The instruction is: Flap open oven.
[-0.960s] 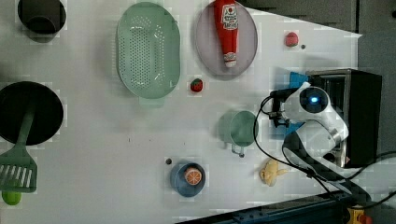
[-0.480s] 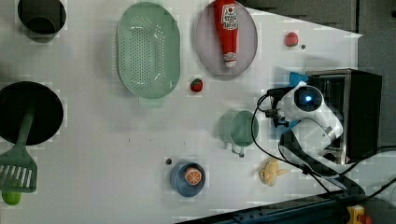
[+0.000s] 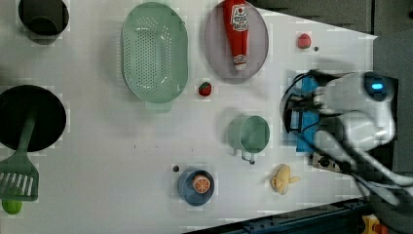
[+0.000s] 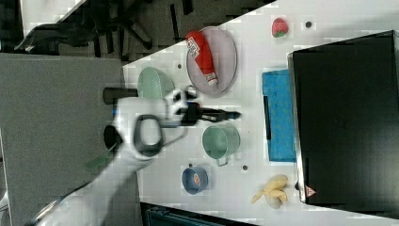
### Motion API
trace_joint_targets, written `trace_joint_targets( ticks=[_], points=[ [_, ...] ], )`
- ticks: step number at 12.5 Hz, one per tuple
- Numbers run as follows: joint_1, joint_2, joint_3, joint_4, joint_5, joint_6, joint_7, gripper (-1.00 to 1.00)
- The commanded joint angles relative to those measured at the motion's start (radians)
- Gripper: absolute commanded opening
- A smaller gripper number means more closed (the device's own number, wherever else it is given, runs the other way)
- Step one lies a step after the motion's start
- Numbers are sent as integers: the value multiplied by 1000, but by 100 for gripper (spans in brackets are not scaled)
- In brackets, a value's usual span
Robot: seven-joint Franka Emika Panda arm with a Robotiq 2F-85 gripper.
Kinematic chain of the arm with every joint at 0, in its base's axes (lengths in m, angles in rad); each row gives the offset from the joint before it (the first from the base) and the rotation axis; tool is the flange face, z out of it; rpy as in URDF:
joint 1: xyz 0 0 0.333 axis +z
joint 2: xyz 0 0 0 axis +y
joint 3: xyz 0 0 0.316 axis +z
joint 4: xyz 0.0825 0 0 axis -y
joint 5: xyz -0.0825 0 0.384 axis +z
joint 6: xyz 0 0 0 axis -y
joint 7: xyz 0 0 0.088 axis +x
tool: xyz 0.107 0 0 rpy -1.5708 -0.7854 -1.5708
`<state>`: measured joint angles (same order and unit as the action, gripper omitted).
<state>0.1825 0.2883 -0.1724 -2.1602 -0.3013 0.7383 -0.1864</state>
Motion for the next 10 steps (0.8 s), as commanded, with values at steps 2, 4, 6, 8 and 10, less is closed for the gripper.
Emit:
trace_joint_targets(
  ticks=[2, 4, 6, 8, 10],
  points=[
    [-20, -269, -35, 157, 282, -204, 64, -65],
    [-20, -351, -50, 251, 310, -396, 87, -65],
    [-19, -385, -44, 346, 282, -596, 88, -65],
    [-18, -386, -38, 411, 271, -719, 101, -65],
    [-20, -383, -41, 455, 274, -728, 252, -65]
  ],
)
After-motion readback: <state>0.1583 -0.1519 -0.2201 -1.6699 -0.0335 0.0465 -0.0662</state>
